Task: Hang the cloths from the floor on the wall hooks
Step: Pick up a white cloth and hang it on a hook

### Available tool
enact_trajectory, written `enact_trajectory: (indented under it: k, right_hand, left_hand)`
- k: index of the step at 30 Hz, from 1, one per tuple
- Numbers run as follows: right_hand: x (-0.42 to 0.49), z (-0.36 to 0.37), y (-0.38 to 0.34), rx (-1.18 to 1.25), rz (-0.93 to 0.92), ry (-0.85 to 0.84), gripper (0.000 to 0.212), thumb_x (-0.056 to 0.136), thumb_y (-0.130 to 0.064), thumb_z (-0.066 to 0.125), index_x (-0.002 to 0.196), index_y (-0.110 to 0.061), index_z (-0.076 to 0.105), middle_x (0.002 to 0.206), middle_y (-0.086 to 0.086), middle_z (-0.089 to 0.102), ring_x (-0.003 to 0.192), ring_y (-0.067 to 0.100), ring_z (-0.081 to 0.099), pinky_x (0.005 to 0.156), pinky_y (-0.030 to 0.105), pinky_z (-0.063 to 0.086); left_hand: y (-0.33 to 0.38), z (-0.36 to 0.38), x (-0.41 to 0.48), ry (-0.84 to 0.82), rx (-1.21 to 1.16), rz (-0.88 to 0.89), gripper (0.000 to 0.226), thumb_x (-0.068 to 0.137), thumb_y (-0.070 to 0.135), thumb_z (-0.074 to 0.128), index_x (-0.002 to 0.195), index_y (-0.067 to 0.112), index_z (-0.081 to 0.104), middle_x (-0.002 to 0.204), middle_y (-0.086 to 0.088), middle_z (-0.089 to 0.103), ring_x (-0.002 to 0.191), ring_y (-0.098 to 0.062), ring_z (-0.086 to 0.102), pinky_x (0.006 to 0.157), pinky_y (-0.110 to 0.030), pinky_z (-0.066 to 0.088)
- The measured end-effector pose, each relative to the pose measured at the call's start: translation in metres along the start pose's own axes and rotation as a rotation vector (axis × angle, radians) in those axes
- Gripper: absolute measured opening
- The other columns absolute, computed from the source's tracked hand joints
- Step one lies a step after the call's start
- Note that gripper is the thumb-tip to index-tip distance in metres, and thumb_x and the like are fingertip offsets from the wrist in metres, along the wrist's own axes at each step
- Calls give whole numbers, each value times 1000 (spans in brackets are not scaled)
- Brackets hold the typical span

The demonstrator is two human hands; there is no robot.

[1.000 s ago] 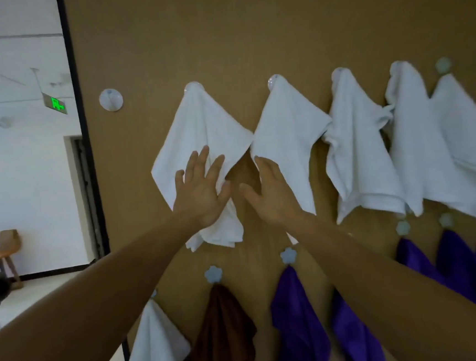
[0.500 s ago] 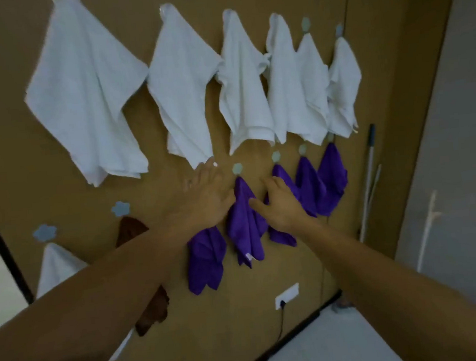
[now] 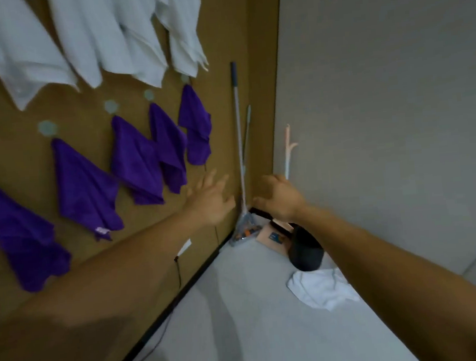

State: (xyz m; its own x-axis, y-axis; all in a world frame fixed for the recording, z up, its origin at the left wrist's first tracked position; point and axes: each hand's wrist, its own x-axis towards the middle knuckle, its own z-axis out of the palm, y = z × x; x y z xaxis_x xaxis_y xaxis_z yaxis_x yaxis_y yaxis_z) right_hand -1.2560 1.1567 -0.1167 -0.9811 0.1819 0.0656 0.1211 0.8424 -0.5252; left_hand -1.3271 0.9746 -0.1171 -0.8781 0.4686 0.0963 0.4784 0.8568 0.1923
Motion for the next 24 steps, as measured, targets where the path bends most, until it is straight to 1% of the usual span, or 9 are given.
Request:
enact_trajectory:
  k: [4,7,11,14,17,18,21,24]
  right_hand:
    - [-7,-29,92,4,109,-6,67,87,-39,63,142,-11,39,143,17,38,130,35,42,106,37,36]
    - [-12,-45,148,-13,201,-27,73,86,-40,64,147,-14,34,149,14,32,134,34,37,109,37,33]
    - [-9,-53,215,-16,288,-50,71,88,-37,64,148,-17,32,152,13,27,137,33,33,111,37,30]
    - [1,-47,255,-13,349,-91,68,89,-36,64,147,-19,33,151,12,29,135,33,36,111,40,32]
    - [22,-35,293,-34,397,-158,66,88,-38,65,145,-22,37,149,10,33,130,34,41,108,43,36]
    - [32,-31,306,-40,411,-170,65,87,-39,65,144,-22,38,148,10,35,129,34,43,107,44,38]
    - [72,-18,352,-69,463,-197,66,86,-41,66,144,-22,40,148,10,37,130,34,42,109,45,37]
    - [119,0,403,-65,522,-249,67,85,-41,65,144,-19,40,149,10,36,133,34,39,110,46,36]
  left_hand:
    - [85,44,33,-105,-75,91,67,94,50,41,152,28,15,161,-2,4,146,-28,7,115,-52,13]
    - [131,73,54,-175,-105,135,68,94,49,43,152,26,16,161,-2,6,147,-25,5,116,-50,14]
    - [175,118,86,-240,-125,173,66,95,46,44,151,22,20,159,-4,12,145,-25,10,116,-47,16]
    - [196,155,113,-326,-123,218,63,93,47,47,148,23,27,156,-4,21,142,-27,19,115,-49,20]
    - [206,195,152,-411,-218,265,55,92,45,50,141,22,39,145,-4,39,135,-27,36,108,-46,35]
    - [208,208,168,-430,-233,268,53,92,42,49,140,21,40,143,-5,42,133,-28,38,107,-45,37]
    - [213,252,221,-490,-243,221,58,92,39,50,144,18,34,148,-7,36,135,-31,33,109,-46,33]
    - [221,302,279,-557,-232,196,58,93,39,48,143,15,33,149,-10,33,135,-33,32,108,-47,34]
